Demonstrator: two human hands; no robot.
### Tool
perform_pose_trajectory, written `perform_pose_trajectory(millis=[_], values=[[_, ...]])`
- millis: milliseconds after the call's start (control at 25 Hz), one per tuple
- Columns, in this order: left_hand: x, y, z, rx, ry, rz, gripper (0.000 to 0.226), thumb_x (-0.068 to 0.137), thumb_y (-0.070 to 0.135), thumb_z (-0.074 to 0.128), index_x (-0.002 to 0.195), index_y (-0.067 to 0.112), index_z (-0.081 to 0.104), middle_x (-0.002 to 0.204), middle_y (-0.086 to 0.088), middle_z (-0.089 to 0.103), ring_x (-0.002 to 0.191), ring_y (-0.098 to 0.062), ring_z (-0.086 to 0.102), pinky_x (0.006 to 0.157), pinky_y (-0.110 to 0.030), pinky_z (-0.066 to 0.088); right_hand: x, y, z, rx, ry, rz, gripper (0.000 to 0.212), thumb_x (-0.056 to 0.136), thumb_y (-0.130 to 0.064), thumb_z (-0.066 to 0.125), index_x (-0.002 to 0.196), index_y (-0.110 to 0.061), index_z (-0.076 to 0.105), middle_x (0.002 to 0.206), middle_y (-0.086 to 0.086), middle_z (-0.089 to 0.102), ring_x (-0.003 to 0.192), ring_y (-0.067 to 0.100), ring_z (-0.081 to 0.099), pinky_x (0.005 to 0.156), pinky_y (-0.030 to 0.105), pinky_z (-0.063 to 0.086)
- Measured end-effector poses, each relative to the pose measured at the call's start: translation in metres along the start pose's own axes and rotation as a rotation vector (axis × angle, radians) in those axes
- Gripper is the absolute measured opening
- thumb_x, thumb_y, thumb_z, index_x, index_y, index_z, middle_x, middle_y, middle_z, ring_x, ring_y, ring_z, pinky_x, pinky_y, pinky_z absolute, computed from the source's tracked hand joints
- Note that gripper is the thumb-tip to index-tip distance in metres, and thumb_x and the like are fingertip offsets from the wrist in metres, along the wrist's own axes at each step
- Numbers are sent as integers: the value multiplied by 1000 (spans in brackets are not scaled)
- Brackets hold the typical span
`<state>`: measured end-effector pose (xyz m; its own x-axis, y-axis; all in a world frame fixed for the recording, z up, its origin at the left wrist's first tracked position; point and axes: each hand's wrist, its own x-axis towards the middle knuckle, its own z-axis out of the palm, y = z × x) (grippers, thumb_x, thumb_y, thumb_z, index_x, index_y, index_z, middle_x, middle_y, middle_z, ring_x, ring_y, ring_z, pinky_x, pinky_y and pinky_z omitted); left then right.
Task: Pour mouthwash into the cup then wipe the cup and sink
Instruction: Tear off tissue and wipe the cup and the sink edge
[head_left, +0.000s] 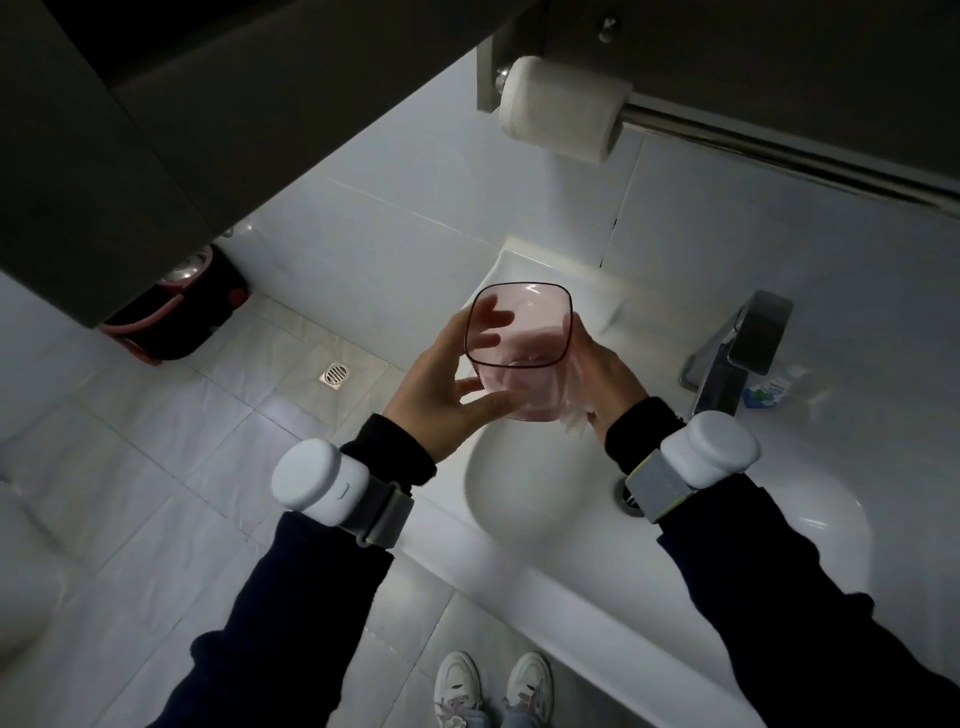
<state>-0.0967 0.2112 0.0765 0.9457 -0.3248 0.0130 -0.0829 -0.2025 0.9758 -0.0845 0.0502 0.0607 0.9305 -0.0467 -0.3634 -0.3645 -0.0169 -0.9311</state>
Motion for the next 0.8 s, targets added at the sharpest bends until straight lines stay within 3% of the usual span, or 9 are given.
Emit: perform_pose_trajectory(millis=[120, 280, 440, 520, 680, 800], values=[[0, 0, 1, 9, 84, -16, 84, 57, 27, 77, 129, 32, 35, 127, -3, 47, 117, -8, 49, 76, -14, 48, 0, -4, 5, 48, 6, -35, 44, 91, -52, 36, 94, -21, 67, 102, 7, 69, 96, 25, 64, 77, 33, 52], [0, 3, 8, 4, 286, -29, 76, 46, 35, 81, 112, 28, 45, 119, -11, 47, 108, -14, 57, 76, -16, 50, -5, -3, 20, 103, -15, -112, 52, 78, -62, 35, 98, -27, 67, 112, 8, 68, 105, 23, 62, 101, 47, 44], [3, 3, 6, 55, 443, -25, 72, 50, 21, 86, 107, 20, 42, 119, -15, 46, 99, -19, 61, 78, -25, 53, -8, -6, 31, 201, -4, -254, 48, 78, -61, 42, 106, -29, 63, 118, 0, 65, 116, 18, 56, 107, 46, 37], [4, 3, 5, 41, 502, -27, 70, 53, 17, 86, 106, 16, 42, 117, -16, 47, 98, -20, 61, 78, -22, 54, -11, -10, 35, 231, -26, -351, 31, 87, -46, 41, 106, -34, 62, 111, -13, 65, 113, 10, 56, 104, 37, 39], [10, 2, 3, 46, 637, -23, 71, 50, 23, 87, 103, 15, 41, 115, -14, 49, 97, -23, 60, 77, -26, 54, -18, -5, 42, 63, -19, -464, 33, 96, -23, 39, 128, -30, 46, 101, -26, 58, 94, -14, 55, 83, 5, 40], [14, 3, 1, 25, 715, -30, 70, 53, 23, 86, 106, 12, 41, 114, -15, 51, 96, -23, 60, 78, -26, 54, -19, 14, 51, -28, 25, -388, 35, 95, -26, 42, 130, -31, 43, 99, -15, 65, 87, -9, 60, 79, 8, 45]])
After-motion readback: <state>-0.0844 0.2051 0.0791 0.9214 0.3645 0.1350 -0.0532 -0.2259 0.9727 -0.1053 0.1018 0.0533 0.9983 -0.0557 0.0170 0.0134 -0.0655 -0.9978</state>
